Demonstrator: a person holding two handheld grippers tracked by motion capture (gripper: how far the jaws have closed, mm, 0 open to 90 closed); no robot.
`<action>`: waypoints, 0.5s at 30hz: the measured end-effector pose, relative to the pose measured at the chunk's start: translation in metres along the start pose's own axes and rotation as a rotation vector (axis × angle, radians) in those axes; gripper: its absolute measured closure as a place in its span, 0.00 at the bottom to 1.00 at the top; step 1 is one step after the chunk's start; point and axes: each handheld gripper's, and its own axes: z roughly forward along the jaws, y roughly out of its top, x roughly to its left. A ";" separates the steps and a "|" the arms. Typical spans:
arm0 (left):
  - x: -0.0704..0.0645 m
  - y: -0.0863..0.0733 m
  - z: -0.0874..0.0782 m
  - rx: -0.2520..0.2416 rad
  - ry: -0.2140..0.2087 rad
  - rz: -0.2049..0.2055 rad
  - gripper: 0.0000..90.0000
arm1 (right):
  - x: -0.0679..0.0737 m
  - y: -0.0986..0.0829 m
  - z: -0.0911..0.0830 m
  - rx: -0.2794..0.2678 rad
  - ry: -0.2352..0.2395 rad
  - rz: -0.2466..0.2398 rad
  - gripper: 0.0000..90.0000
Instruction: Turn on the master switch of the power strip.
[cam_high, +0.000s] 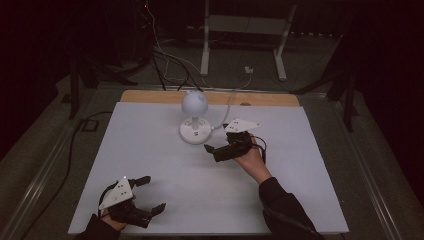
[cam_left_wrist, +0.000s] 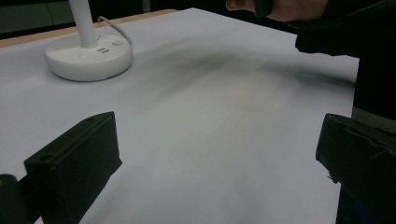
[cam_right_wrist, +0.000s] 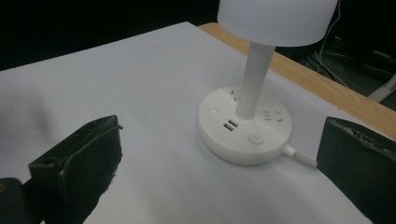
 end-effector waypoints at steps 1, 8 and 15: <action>0.000 0.000 0.000 0.000 0.000 0.000 0.00 | 0.000 0.000 0.000 0.000 0.000 0.000 0.00; 0.000 0.000 0.000 -0.001 -0.002 -0.001 0.00 | 0.002 -0.003 0.017 0.018 -0.002 -0.004 0.00; 0.001 0.000 0.000 -0.001 -0.002 -0.004 0.00 | 0.001 -0.005 0.029 0.037 -0.014 -0.013 0.00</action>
